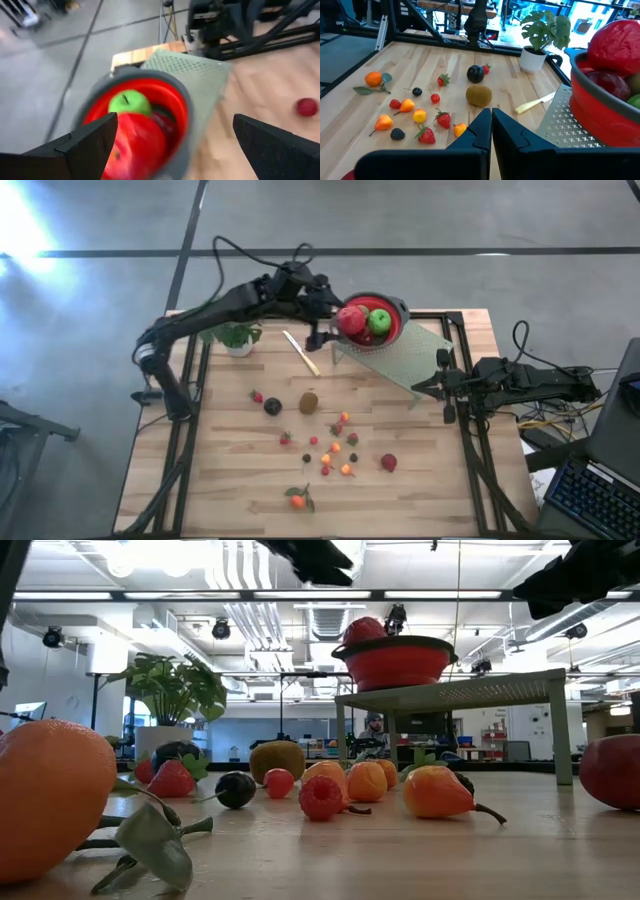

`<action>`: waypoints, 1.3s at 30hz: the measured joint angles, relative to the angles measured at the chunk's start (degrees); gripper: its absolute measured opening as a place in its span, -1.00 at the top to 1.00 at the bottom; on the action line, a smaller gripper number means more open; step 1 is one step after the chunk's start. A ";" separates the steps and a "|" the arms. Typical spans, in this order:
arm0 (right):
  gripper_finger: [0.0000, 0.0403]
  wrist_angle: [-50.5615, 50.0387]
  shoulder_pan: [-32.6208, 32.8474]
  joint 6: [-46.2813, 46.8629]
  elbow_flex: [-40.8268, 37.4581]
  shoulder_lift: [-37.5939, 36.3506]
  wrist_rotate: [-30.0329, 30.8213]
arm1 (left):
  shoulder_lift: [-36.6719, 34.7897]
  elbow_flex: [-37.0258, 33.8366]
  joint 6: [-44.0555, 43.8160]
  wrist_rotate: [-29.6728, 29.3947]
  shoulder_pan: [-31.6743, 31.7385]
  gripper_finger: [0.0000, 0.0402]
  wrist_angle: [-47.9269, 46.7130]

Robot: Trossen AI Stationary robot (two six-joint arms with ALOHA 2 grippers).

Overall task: Pick & Place Fruit
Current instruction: Put the plum into the red gray colander on the shelf

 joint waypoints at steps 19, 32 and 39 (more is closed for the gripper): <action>0.96 0.00 0.00 0.10 0.00 0.00 -0.02 | -15.04 -14.76 -18.60 -5.59 -2.45 -0.99 -26.93; 0.96 0.00 0.00 0.11 0.00 0.00 -0.01 | -30.82 -38.89 -26.22 -10.05 -7.61 -0.99 -3.70; 0.96 0.02 0.00 -0.03 0.00 0.00 0.00 | -32.23 -46.21 -27.01 -9.71 -7.62 -0.99 -1.10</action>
